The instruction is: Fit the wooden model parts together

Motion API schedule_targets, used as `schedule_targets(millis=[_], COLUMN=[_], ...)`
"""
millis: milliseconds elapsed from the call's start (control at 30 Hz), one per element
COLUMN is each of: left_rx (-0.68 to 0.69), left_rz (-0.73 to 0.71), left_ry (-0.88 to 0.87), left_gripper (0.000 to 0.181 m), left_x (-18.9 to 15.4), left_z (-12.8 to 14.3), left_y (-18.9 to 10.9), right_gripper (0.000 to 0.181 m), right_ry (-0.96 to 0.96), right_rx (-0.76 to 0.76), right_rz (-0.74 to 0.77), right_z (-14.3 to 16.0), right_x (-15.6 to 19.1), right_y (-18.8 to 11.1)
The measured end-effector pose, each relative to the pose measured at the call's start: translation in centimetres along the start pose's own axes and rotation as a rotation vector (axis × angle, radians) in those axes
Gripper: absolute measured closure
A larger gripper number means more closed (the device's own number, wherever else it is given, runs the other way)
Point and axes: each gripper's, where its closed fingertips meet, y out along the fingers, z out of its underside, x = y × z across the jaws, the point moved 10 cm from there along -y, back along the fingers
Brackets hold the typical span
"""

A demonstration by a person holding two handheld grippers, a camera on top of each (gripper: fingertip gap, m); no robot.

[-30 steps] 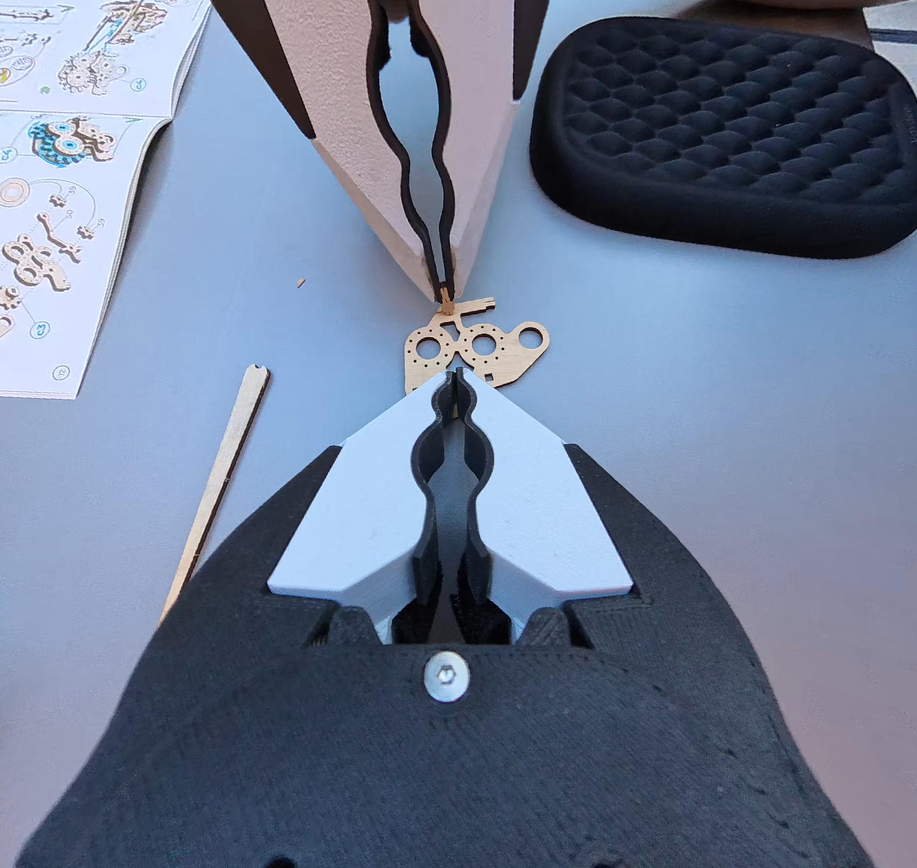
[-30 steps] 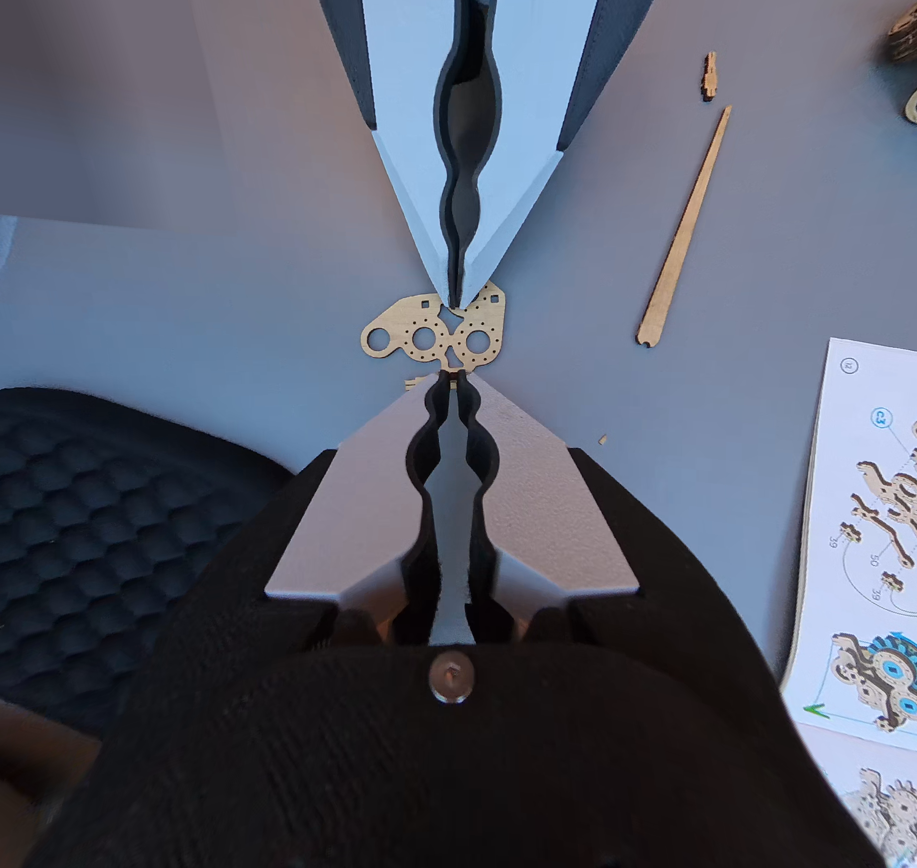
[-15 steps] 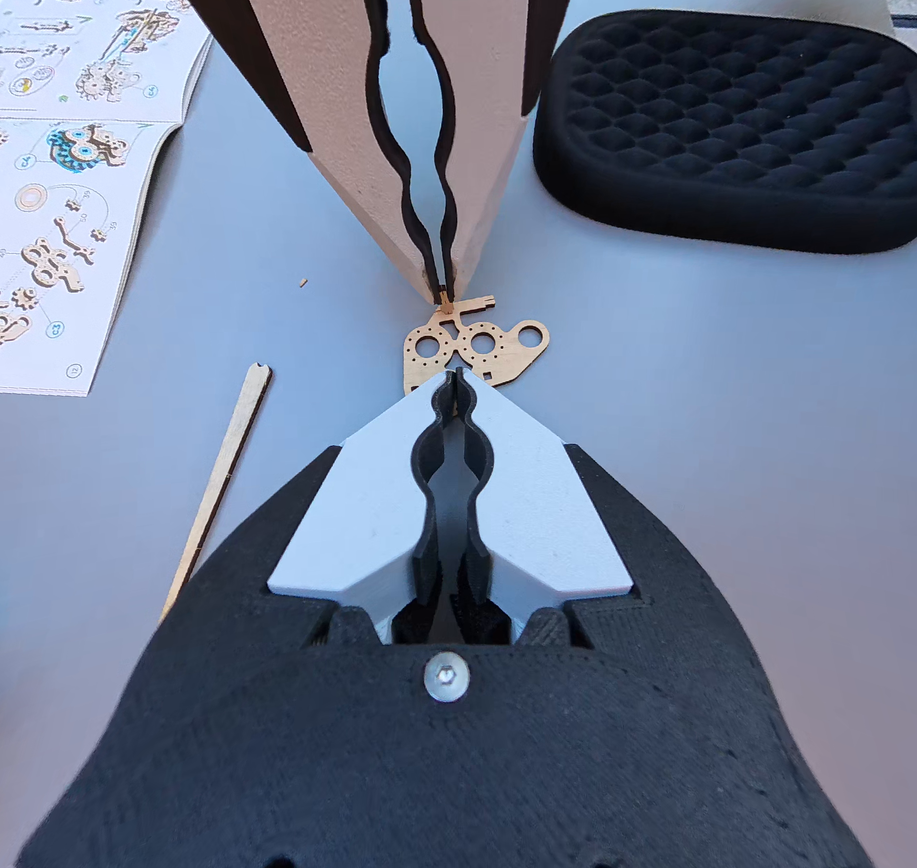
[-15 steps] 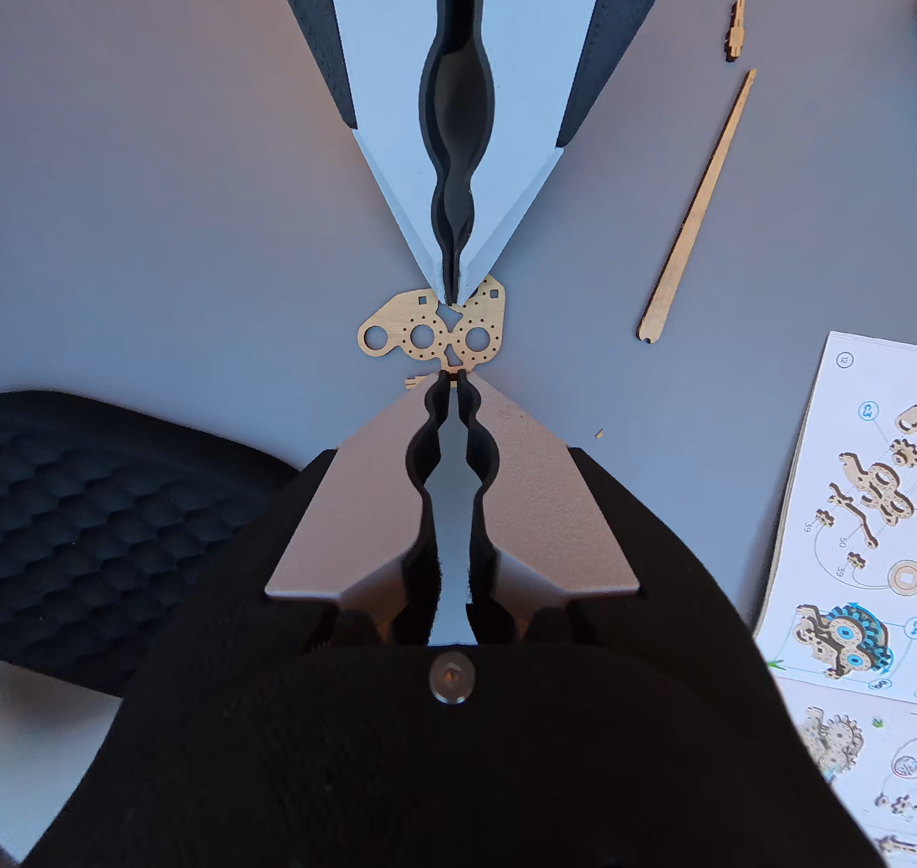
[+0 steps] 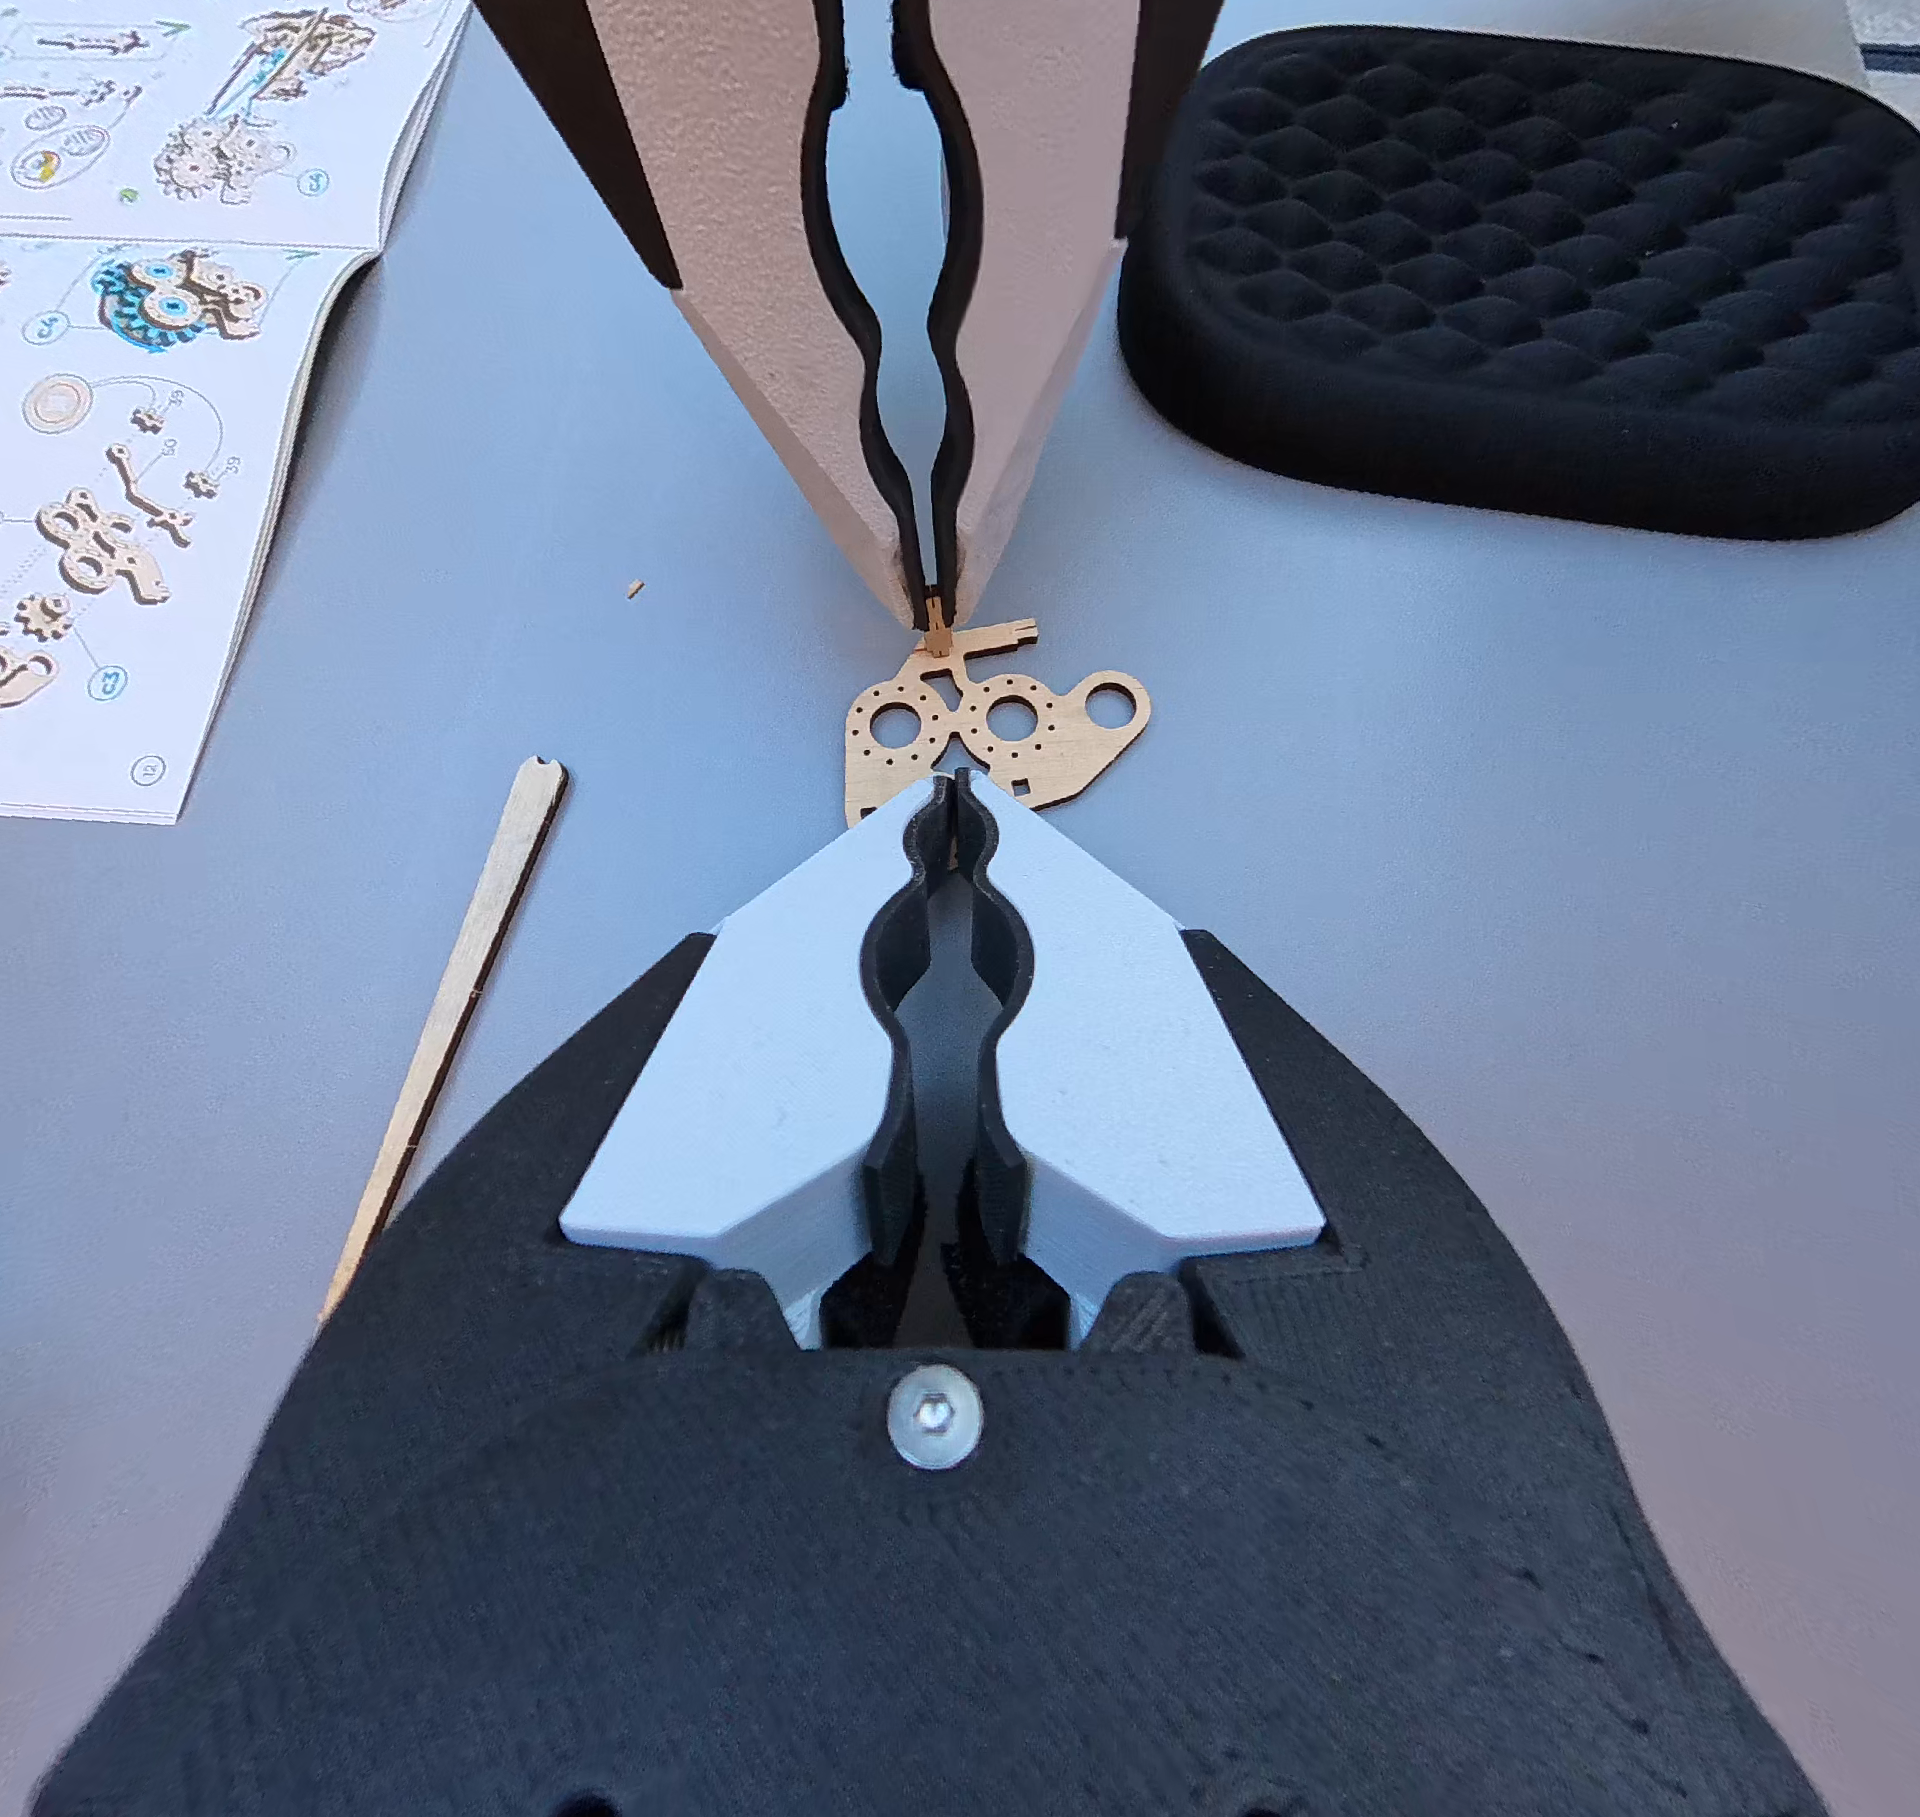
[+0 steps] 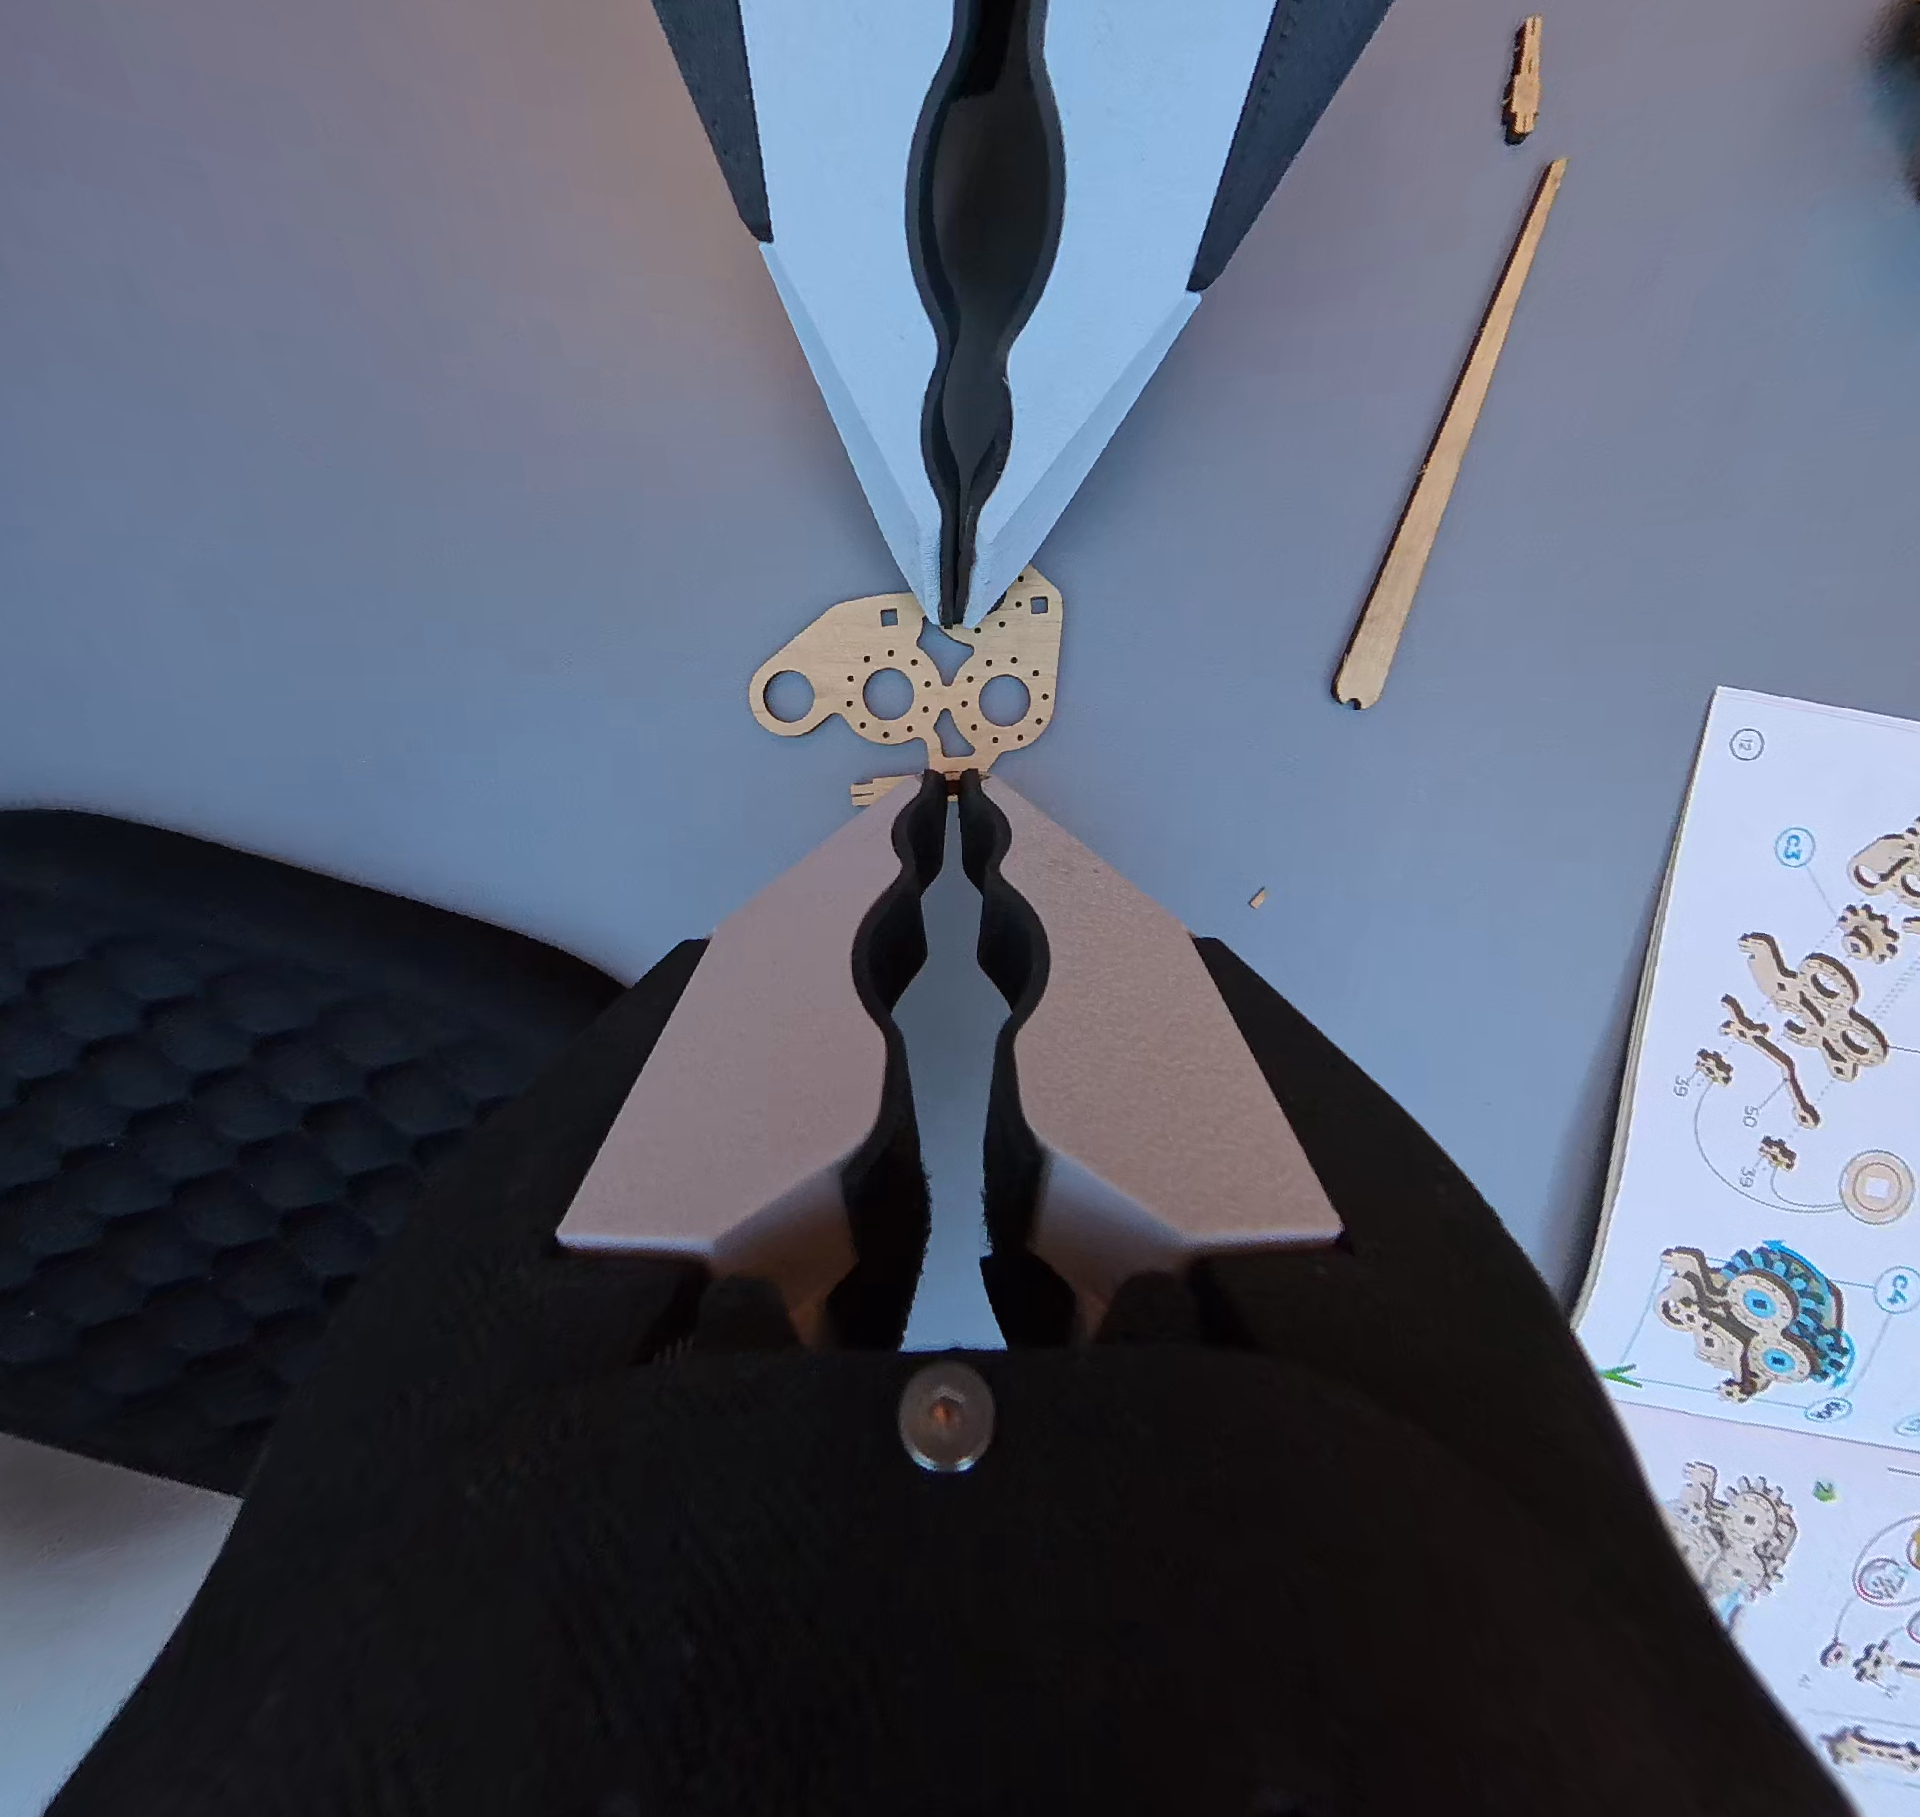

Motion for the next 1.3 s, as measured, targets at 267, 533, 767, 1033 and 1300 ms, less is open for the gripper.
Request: schedule_targets(millis=[267, 533, 767, 1033, 1300], left_rx=[0.0, 0.0, 0.0, -0.001, -0.001], left_rz=[0.005, 0.006, 0.006, 0.011, 0.013], left_ry=[-0.007, -0.01, -0.011, -0.017, -0.021], left_gripper=[0.181, 0.181, 0.181, 0.181, 0.181], left_x=[0.0, 0.0, 0.0, 0.1, 0.1], left_z=[0.0, 0.0, 0.0, 0.0, 0.0], left_y=[0.0, 0.0, 0.0, 0.0, 0.0], right_gripper=[0.179, 0.179, 0.179, 0.179, 0.179], right_ry=[-0.012, -0.023, -0.015, -0.056, -0.056], right_rx=[0.067, 0.112, 0.087, 0.17, 0.193], right_rz=[-0.015, -0.016, 0.007, 0.012, 0.018], right_z=[-0.6, -1.1, -0.7, -1.5, -1.7], right_x=[-0.1, -0.1, 0.2, 0.3, 0.4], right_y=[0.1, 0.1, 0.0, 0.2, 0.2])
